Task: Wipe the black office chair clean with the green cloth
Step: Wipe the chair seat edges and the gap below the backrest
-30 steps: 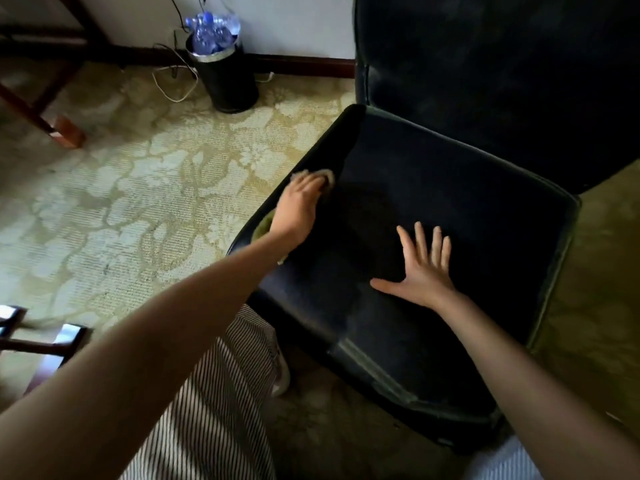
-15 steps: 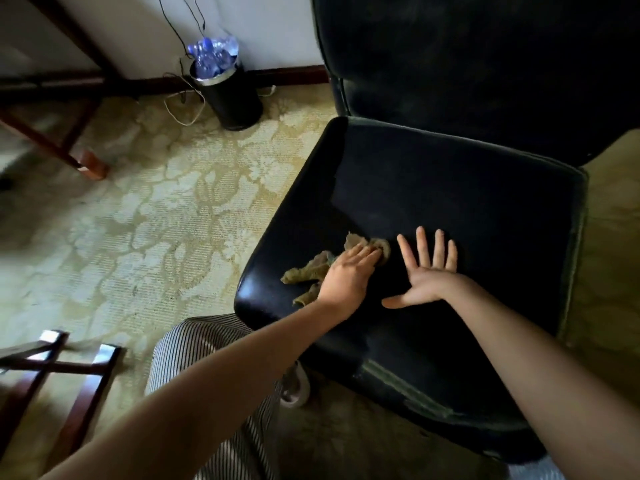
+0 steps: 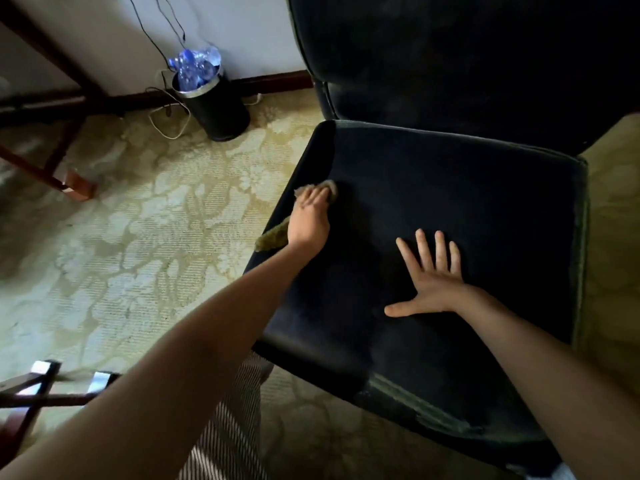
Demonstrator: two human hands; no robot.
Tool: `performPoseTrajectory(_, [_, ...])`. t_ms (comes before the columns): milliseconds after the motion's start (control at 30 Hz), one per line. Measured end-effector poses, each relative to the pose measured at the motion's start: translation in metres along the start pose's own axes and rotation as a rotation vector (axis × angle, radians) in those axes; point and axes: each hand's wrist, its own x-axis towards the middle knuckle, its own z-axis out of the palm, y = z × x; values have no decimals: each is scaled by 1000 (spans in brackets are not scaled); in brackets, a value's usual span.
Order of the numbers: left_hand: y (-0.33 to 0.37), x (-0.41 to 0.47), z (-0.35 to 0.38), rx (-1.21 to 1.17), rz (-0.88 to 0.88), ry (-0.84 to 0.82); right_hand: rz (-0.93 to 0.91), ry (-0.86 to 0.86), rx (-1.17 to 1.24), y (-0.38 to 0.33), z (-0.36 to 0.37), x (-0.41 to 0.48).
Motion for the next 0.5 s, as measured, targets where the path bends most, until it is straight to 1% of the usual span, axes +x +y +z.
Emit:
performPoseTrajectory(67, [5,8,6,12,-66,29,8,-8,2,-1,-1,1])
performPoseTrajectory(133, [10,4,10,24,-60,35,23,-8,4,-2,-1,0])
performPoseTrajectory(233, [20,-21,11,16,131,-19,36,4,-17,-2,1,2])
performPoseTrajectory(367, [39,-63,13,-17,334,-159,37,13,-16,-3,-1,2])
performPoseTrajectory(500, [53,-96,21,-19,690,-269,50,73,8,-1,3,2])
